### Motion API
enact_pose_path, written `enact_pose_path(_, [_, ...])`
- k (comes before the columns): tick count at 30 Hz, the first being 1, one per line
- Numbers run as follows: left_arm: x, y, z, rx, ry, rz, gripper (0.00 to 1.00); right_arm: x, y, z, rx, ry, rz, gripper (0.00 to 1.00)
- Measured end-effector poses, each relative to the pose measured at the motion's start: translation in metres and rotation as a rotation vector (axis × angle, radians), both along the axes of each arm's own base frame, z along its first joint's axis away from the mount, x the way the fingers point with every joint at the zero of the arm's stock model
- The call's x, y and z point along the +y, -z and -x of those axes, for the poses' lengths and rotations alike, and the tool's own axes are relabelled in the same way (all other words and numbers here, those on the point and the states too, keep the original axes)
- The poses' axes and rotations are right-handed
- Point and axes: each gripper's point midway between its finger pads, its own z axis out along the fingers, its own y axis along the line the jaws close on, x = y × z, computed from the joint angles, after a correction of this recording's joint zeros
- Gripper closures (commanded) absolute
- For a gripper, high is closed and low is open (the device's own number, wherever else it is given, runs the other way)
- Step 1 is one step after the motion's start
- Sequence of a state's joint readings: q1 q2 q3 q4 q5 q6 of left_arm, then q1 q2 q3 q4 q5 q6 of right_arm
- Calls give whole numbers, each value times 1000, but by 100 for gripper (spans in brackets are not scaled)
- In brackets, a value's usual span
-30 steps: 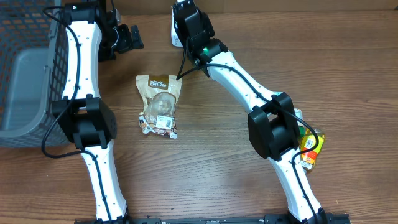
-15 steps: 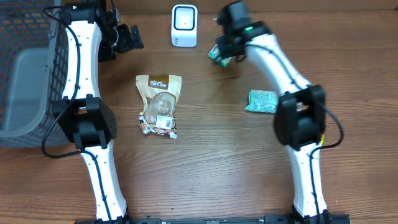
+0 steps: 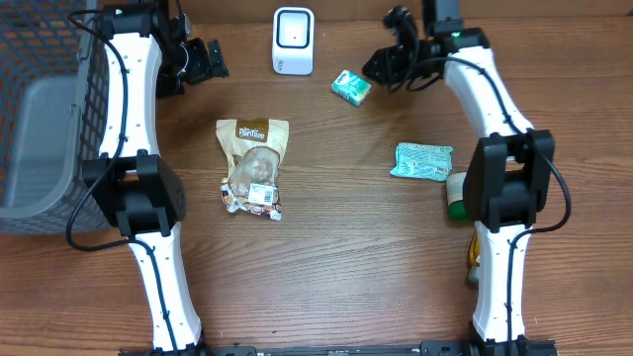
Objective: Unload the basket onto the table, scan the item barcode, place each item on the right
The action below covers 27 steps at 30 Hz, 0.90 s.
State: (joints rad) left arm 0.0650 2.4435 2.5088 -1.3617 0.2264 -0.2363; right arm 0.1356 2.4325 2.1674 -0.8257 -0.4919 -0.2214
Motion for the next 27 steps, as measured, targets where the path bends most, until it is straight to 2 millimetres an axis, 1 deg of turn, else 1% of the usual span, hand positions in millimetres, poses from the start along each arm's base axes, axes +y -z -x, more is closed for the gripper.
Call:
enact_pose_path(3, [0, 0, 0, 0, 0, 0, 0, 19, 5, 4, -17, -46, 12, 48])
enact_pose_path(6, [0, 0, 0, 0, 0, 0, 0, 29, 7, -2, -62, -59, 32, 48])
enact_pose_path(7, [0, 0, 0, 0, 0, 0, 0, 29, 8, -4, -72, -60, 36, 48])
enact_pose_path(11, [0, 0, 0, 0, 0, 0, 0, 25, 23, -15, -103, -59, 63, 48])
enact_pose_path(13, [0, 0, 0, 0, 0, 0, 0, 24, 34, -16, -97, -57, 75, 48])
enact_pose_path(16, [0, 0, 0, 0, 0, 0, 0, 21, 43, -15, -76, -46, 82, 47])
enact_pose_path(20, [0, 0, 0, 0, 0, 0, 0, 19, 50, -7, -14, -23, 77, 47])
enact_pose_path(22, [0, 0, 0, 0, 0, 0, 0, 19, 54, 2, 32, -23, 72, 47])
enact_pose_path(27, [0, 0, 0, 0, 0, 0, 0, 26, 57, 24, 137, -48, 17, 51])
